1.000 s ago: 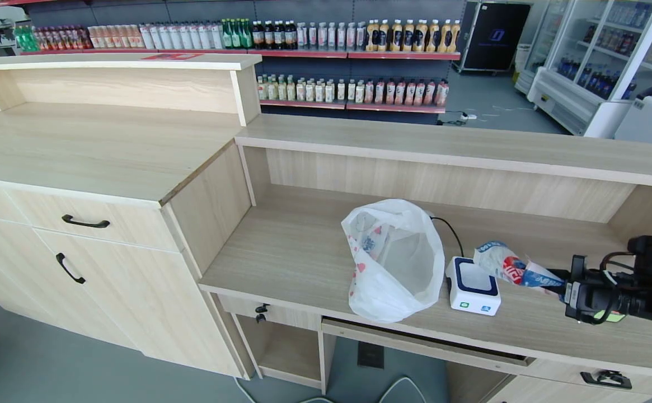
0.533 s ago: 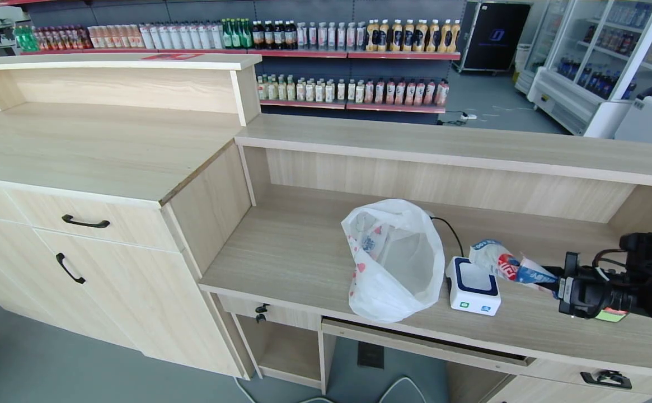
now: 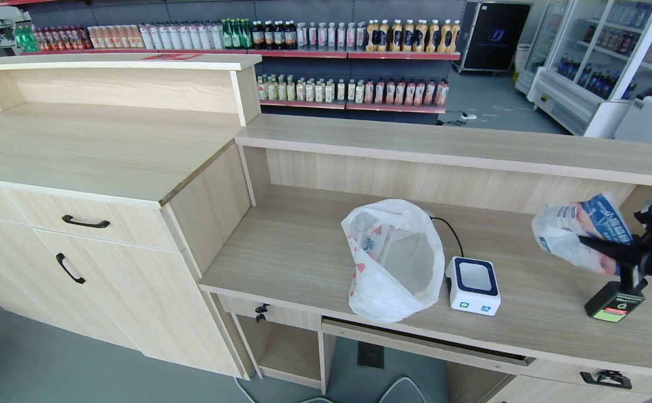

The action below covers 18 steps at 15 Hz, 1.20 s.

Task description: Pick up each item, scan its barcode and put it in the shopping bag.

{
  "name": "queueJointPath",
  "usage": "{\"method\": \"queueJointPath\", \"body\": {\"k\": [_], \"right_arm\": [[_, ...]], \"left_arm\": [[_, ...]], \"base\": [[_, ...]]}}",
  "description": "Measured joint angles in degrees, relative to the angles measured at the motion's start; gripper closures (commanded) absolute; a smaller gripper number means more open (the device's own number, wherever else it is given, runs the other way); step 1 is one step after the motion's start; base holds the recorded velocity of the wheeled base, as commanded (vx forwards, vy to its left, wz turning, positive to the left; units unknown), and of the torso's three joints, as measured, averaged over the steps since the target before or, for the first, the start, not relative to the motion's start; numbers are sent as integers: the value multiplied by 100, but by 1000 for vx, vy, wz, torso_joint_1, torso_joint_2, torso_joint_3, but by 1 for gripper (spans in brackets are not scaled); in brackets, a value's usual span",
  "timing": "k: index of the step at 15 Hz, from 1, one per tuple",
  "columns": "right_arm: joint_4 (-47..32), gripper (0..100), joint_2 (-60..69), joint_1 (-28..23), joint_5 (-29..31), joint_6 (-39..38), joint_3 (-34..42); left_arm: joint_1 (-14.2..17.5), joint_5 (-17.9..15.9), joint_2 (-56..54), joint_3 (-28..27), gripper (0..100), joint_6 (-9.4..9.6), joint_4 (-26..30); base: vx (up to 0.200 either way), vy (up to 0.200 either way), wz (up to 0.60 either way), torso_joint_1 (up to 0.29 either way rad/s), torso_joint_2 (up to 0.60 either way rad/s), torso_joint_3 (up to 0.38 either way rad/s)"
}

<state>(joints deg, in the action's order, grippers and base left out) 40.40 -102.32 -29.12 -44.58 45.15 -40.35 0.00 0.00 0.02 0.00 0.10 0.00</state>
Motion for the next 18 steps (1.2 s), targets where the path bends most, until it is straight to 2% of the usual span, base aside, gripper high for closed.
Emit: {"method": "queueJointPath", "body": {"k": [1,4,7,8,10,12,14,16,18], "right_arm": [[-88,100,304,-212,512,-218,243],[-127,100,880,-761,758,-345,692],[-137,100,1169,-866,890,-421,728],[-107,100,1248,-786,1152,-544,711],[-50,100,1318,-312,1904,-1078,571],[20,100,1265,547,3104,-1708,251],[79,100,1069,1419,3849,-2135,-80],[110,100,758,2160,4046,-2633,-243],[126,100,468,2608,4097,-3539,-250]], "left_arm": [[0,0,0,0,0,0,0],[0,0,0,0,0,0,0],[0,-2,0,0,0,0,0],[-7,0,0,0,0,0,0],[0,0,0,0,0,0,0],[0,0,0,0,0,0,0],[0,0,0,0,0,0,2],[0,0,0,-2,0,0,2],[0,0,0,0,0,0,0]], "base": [[0,0,0,0,0,0],[0,0,0,0,0,0],[0,0,600,4,4,4],[0,0,600,2,2,2],[0,0,600,5,5,5],[0,0,600,-2,2,0],[0,0,300,1,1,1],[0,0,0,0,0,0],[0,0,0,0,0,0]]}}
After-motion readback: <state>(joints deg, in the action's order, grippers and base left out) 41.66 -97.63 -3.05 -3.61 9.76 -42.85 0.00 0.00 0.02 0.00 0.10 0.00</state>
